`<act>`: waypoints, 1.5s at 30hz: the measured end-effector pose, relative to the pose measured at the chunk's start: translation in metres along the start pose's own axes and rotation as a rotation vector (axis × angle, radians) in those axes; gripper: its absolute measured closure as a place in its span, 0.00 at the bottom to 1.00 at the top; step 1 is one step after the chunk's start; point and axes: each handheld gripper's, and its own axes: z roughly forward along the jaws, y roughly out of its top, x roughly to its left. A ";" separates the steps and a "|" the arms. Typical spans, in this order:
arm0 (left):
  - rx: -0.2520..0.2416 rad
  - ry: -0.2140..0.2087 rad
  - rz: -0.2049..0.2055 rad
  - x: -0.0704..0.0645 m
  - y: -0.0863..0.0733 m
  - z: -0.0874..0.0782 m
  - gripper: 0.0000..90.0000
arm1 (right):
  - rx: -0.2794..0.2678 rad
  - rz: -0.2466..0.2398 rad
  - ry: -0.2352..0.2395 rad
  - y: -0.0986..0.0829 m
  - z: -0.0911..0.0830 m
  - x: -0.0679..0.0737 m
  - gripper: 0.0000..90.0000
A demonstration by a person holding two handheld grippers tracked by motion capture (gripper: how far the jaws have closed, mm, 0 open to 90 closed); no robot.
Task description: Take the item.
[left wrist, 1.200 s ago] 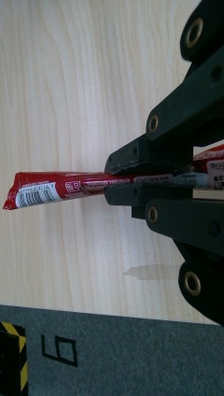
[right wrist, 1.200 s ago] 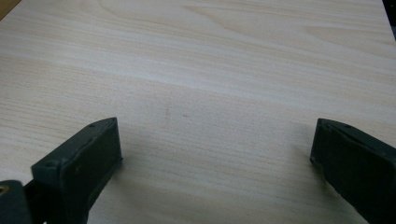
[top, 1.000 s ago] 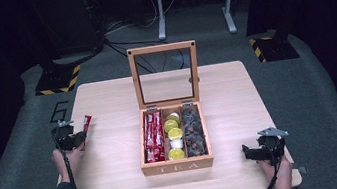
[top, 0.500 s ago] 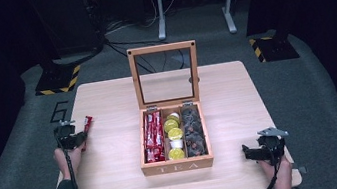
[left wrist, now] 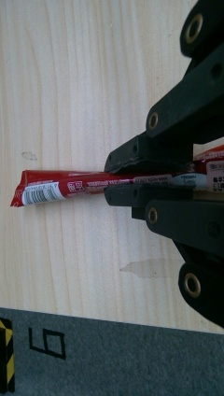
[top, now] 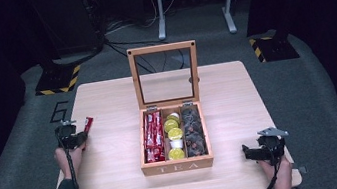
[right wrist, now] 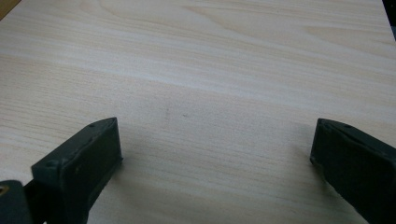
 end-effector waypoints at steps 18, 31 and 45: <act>0.006 -0.004 0.001 -0.002 0.000 -0.003 0.45 | 0.000 -0.001 0.000 0.000 0.000 0.000 0.01; -0.026 -0.072 0.038 -0.007 0.000 -0.023 0.20 | 0.000 0.000 0.000 0.000 0.000 0.000 0.01; -0.086 -0.102 0.077 -0.020 -0.013 -0.062 0.14 | 0.000 0.000 0.000 0.000 0.000 0.000 0.02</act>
